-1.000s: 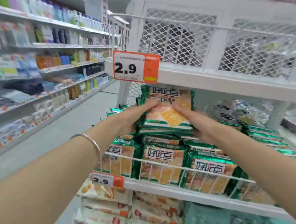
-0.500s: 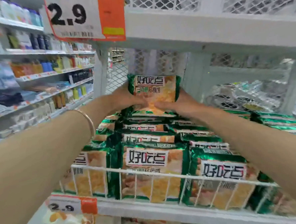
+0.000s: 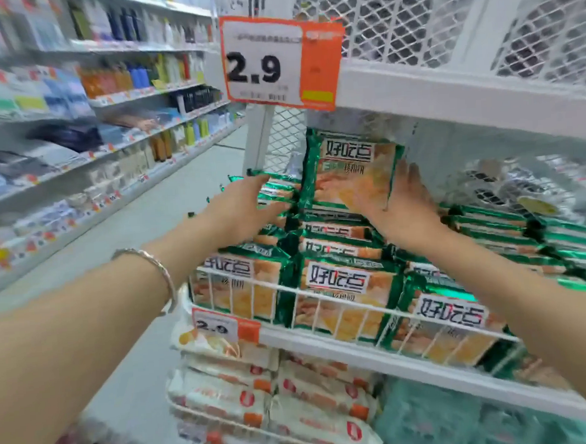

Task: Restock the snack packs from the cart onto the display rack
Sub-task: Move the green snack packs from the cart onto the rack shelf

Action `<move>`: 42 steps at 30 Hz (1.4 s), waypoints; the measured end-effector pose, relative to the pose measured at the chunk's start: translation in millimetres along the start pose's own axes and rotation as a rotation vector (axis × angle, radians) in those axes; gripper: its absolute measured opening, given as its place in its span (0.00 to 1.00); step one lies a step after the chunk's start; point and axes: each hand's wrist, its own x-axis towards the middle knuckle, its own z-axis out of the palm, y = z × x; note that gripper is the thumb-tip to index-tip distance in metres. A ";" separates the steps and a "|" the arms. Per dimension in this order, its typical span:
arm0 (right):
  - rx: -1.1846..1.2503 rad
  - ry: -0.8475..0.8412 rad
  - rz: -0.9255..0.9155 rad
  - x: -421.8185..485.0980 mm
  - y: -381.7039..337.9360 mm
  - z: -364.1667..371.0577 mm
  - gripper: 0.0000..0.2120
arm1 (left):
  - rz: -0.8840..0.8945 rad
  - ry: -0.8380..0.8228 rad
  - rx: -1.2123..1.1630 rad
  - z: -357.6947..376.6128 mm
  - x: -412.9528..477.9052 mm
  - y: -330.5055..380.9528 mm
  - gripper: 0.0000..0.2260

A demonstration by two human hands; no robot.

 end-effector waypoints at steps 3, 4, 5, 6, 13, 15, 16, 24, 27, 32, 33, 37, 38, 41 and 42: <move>-0.134 0.106 -0.267 -43.0 -35.4 19.5 0.41 | -0.027 0.103 0.098 -14.1 -62.5 -32.3 0.28; -0.149 0.084 -0.328 -59.6 -51.1 25.3 0.39 | -0.068 0.109 0.099 -19.1 -86.0 -44.1 0.27; -0.169 0.056 -0.388 -74.4 -66.2 32.8 0.39 | -0.113 0.102 0.099 -23.6 -109.3 -57.3 0.27; -0.194 0.020 -0.447 -90.0 -82.1 40.8 0.38 | -0.168 0.079 0.096 -27.8 -133.6 -72.0 0.27; -0.125 -0.158 -0.745 -185.0 -172.0 127.9 0.31 | -0.588 -0.044 0.016 -53.1 -292.3 -177.2 0.28; -0.124 -0.237 -0.800 -207.2 -188.9 155.9 0.30 | -0.689 -0.029 -0.006 -57.0 -332.7 -197.3 0.28; -0.122 -0.278 -0.837 -217.0 -195.9 169.9 0.29 | -0.737 -0.018 -0.021 -57.5 -351.8 -205.4 0.27; -0.294 -0.745 -1.033 -264.3 -244.1 260.0 0.32 | -0.998 -0.086 -0.062 -28.5 -451.5 -249.4 0.25; -0.294 -0.840 -1.031 -267.4 -259.4 281.2 0.34 | -1.098 -0.006 -0.149 -18.0 -461.1 -252.5 0.24; 0.018 -1.050 -0.728 -258.9 -304.8 332.9 0.30 | -1.254 0.109 -0.217 -9.0 -465.9 -261.6 0.22; 0.124 -1.120 -0.585 -260.1 -318.1 340.4 0.29 | -1.274 0.093 -0.187 -8.0 -467.4 -263.3 0.22; 0.162 -1.215 -0.304 -275.5 -353.2 390.1 0.32 | -1.358 0.058 -0.157 1.1 -470.9 -272.2 0.16; 0.152 -1.225 -0.313 -282.0 -356.1 401.6 0.36 | -1.380 0.087 -0.191 3.2 -469.4 -275.6 0.12; 0.120 -1.156 -0.416 -290.4 -357.7 416.0 0.32 | -1.462 0.191 -0.309 7.9 -463.2 -287.7 0.10; 0.140 -1.129 -0.445 -287.9 -357.4 418.0 0.29 | -1.504 0.217 -0.348 9.1 -461.5 -291.7 0.14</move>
